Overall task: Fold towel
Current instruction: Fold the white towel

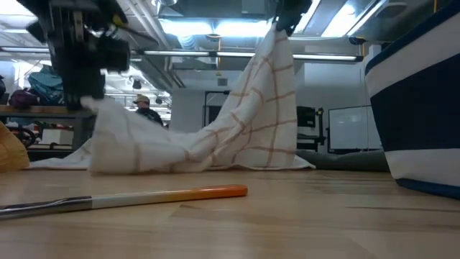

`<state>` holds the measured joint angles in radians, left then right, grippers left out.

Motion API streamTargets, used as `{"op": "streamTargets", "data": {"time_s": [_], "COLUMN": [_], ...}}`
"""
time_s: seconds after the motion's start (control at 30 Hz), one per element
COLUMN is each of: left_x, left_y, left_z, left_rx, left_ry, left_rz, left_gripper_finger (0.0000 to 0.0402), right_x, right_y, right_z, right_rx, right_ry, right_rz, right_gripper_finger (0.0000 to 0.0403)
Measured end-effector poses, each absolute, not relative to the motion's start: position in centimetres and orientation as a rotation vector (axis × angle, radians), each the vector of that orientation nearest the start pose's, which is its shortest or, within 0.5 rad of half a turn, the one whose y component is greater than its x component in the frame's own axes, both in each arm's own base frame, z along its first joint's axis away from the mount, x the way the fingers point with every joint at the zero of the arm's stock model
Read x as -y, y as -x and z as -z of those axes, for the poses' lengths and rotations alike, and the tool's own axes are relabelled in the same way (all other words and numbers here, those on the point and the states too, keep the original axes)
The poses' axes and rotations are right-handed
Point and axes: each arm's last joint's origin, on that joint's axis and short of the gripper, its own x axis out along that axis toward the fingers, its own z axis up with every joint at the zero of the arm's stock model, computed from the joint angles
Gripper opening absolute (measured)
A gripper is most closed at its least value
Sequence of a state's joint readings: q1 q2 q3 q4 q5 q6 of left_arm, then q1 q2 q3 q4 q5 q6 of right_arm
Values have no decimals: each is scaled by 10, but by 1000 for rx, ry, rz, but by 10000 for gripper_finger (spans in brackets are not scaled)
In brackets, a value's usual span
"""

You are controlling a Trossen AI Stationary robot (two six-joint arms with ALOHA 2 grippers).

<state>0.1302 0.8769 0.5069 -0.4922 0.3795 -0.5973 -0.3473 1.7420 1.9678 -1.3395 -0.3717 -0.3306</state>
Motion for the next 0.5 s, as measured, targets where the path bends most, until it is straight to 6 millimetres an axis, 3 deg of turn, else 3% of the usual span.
{"op": "streamTargets", "data": {"time_s": [0.23, 0.5], "left_x": [-20, -31], "left_y": [-123, -82], "left_z": [-272, -344], "left_rx": [-730, -406], "left_ry": [635, 335], "left_rz": [-211, -576], "left_gripper_finger": [0, 0], "right_x": [108, 115], "right_y": [-317, -317], "right_z": [-407, -454], "right_rx": [-970, -772], "right_ry": [29, 285], "right_rz": [-73, 165], "right_gripper_finger": [7, 7]}}
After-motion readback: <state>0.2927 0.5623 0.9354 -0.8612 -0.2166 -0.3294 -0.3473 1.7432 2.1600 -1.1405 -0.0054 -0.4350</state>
